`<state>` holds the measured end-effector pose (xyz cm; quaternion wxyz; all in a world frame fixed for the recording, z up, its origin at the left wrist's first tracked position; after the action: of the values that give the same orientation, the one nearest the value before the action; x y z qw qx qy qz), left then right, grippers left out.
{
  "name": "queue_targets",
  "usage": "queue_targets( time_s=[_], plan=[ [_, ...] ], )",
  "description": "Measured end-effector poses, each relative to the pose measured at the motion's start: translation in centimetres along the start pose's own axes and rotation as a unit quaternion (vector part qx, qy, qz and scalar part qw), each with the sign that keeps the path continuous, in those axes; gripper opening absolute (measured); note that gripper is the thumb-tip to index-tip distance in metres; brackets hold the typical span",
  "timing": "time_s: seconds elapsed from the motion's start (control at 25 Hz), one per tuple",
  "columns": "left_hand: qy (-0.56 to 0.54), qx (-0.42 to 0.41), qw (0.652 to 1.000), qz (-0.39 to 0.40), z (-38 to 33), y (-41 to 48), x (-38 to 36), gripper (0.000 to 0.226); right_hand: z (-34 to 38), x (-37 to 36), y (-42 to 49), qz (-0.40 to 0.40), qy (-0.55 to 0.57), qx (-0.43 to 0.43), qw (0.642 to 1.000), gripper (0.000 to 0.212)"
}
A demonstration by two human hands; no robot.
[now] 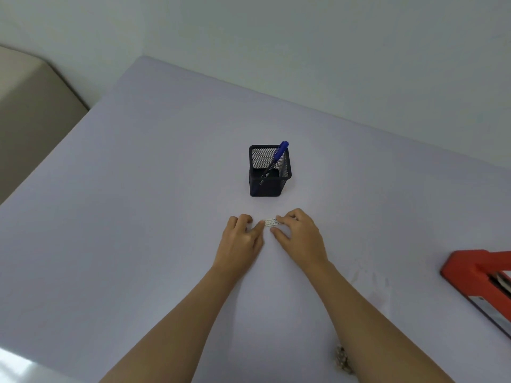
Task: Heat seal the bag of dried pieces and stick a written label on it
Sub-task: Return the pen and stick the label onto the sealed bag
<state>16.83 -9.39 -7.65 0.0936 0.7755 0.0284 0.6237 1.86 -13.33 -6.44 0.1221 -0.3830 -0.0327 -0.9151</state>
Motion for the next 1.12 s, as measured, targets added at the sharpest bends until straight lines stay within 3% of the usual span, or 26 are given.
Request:
queue_targets(
  time_s=[0.32,0.76,0.88,1.0,1.12],
  plan=[
    [-0.002,-0.001,1.0,0.002,0.0,0.0,-0.1,0.034,0.8,-0.6,0.0,-0.045,0.154,-0.094,0.983,0.023],
    [-0.019,-0.011,1.0,-0.003,0.3,0.0,-0.4,0.034,0.8,0.3,1.4,0.007,0.277,-0.201,0.94,0.008],
    [-0.168,0.089,0.981,0.035,0.4,0.5,0.4,0.023,0.7,0.6,0.8,-0.004,0.287,-0.212,0.934,0.01],
    [-0.305,0.238,0.92,0.067,0.6,0.6,2.3,0.029,1.5,1.5,-0.6,-0.032,0.334,-0.209,0.918,0.005],
    [-0.353,0.267,0.895,0.051,-0.4,-0.3,4.5,0.03,3.1,2.8,-2.2,-0.062,0.401,-0.191,0.894,0.004]
  ],
)
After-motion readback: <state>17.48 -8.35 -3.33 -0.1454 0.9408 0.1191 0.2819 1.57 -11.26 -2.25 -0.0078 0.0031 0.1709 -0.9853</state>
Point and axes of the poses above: each hand's wrist, its own y-axis towards the middle knuckle, its own x-axis out of the back of the hand, z = x × y, the point moved 2 cm from there along y, towards the middle knuckle, and after that the axes turned 12 degrees about y, right-handed, at the moved point
